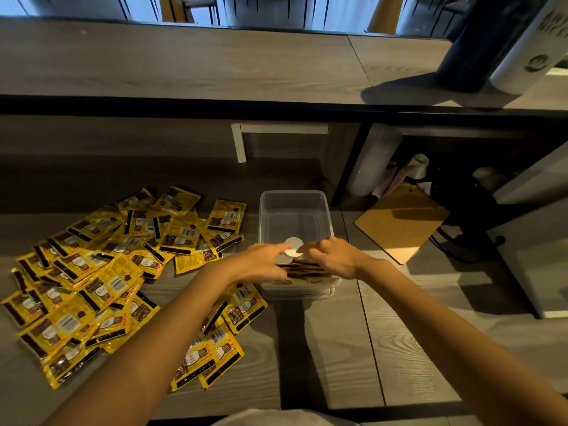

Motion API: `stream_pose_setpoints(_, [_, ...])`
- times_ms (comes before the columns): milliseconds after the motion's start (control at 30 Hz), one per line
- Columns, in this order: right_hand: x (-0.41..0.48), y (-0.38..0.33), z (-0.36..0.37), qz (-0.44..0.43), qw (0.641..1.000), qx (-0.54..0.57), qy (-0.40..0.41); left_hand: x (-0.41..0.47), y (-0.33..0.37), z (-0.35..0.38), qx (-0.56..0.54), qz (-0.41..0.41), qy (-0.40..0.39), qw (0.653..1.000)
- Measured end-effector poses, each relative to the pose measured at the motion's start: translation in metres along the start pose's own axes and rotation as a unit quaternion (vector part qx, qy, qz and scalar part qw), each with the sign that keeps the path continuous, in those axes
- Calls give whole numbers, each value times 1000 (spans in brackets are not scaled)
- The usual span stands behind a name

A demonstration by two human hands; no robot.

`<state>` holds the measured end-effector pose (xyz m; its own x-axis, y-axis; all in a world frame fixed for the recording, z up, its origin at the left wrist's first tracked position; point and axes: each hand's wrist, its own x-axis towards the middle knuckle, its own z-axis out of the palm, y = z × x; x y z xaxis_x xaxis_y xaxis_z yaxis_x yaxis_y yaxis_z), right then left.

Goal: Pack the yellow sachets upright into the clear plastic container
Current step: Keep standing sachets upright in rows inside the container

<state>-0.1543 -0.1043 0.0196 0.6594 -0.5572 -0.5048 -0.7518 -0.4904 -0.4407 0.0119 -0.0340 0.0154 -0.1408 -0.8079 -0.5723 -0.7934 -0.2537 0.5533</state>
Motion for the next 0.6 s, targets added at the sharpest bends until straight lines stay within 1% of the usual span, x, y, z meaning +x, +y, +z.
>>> stream_pose_setpoints(33, [-1, -4, -2, -6, 999, 15, 30, -5, 0, -5, -67, 7, 26, 997])
stream_pose_setpoints(67, [-2, -11, -4, -19, 997, 35, 70, -9, -2, -11, -115, 10, 68, 991])
stream_pose_setpoints(100, [-2, -20, -5, -41, 991, 49, 114, -15, -7, -16, -140, 6, 127, 982])
stream_pose_setpoints(167, [-1, -42, -1, -97, 976, 42, 192, -25, -23, -22, -136, -34, 257, 956])
stream_pose_setpoints(200, [0, -55, 5, -124, 968, 32, 215, -31, -34, -22, -122, -66, 310, 941])
stream_pose_setpoints(233, [2, -68, 14, -149, 962, 24, 226, -38, -44, -19, -107, -101, 348, 926])
stream_pose_setpoints(267, [5, -80, 25, -174, 958, 12, 229, -45, -56, -14, -88, -135, 367, 916])
stream_pose_setpoints(333, [11, -100, 54, -203, 959, -24, 198, -60, -78, 2, -47, -190, 358, 913])
stream_pose_setpoints(400, [23, -108, 87, -187, 972, -77, 123, -72, -95, 24, -25, -231, 310, 922])
stream_pose_setpoints(467, [33, -106, 116, -125, 984, -115, 51, -78, -105, 46, -16, -247, 250, 936])
stream_pose_setpoints(500, [37, -104, 127, -87, 989, -115, 32, -79, -108, 56, -9, -249, 225, 942])
stream_pose_setpoints(567, [38, -100, 138, -25, 994, -104, 13, -78, -108, 72, 0, -253, 210, 944])
stream_pose_setpoints(600, [39, -98, 140, -15, 994, -109, 8, -76, -108, 78, -5, -259, 211, 942])
